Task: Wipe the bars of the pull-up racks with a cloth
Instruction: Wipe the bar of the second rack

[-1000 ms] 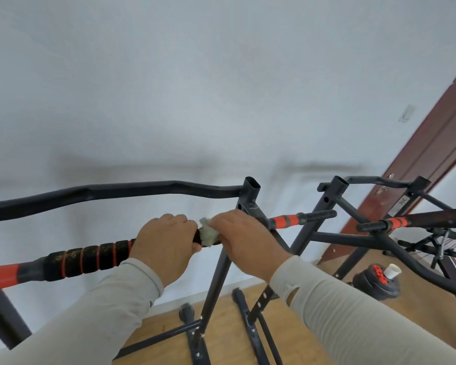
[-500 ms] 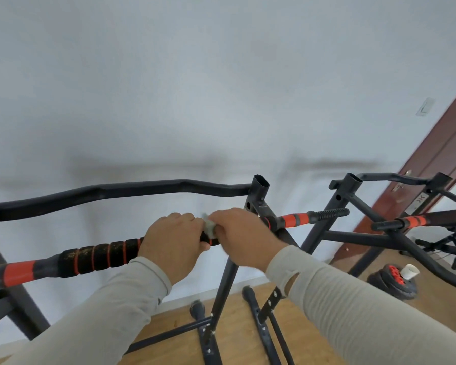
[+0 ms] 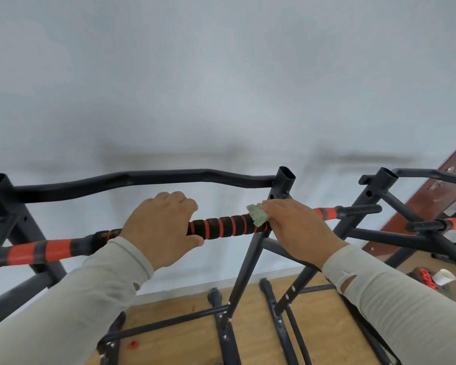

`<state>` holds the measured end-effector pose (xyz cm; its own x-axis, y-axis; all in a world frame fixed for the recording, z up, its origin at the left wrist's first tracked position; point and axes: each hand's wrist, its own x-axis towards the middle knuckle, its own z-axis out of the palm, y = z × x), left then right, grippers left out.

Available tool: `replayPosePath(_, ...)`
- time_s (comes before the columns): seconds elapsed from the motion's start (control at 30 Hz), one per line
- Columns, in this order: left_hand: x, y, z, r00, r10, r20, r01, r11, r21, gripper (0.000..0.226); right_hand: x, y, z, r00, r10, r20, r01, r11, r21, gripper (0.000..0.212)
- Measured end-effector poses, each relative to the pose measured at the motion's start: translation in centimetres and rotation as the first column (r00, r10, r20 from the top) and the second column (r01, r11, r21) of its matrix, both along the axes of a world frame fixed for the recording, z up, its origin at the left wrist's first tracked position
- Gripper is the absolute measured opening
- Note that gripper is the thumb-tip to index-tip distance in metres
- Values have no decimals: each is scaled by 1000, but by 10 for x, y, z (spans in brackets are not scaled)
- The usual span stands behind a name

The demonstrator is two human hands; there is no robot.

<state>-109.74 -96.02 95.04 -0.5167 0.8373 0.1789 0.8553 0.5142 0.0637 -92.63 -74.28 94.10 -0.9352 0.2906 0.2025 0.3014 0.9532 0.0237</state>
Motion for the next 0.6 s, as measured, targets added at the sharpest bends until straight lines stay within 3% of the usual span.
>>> replayPosePath(0.13,-1,-7,0,997,44,66,-40,998,-55,33,5,4,2,1000,8,-28,-9,999,-40,21)
replayPosePath(0.3,-4,-8,-5,995,50,83,-45,998,-53,32,0,-1,7,996,-67,-57,60,991,-123,13)
replayPosePath(0.4,-5,-6,-6,995,43,86,-38,998,-56,33,-17,-28,6,996,-81,-46,79,996,-38,18)
replayPosePath(0.6,-7,-9,-8,994,48,101,-46,999,-29,31,-56,-94,-26,957,50,-287,-79,993,-90,16)
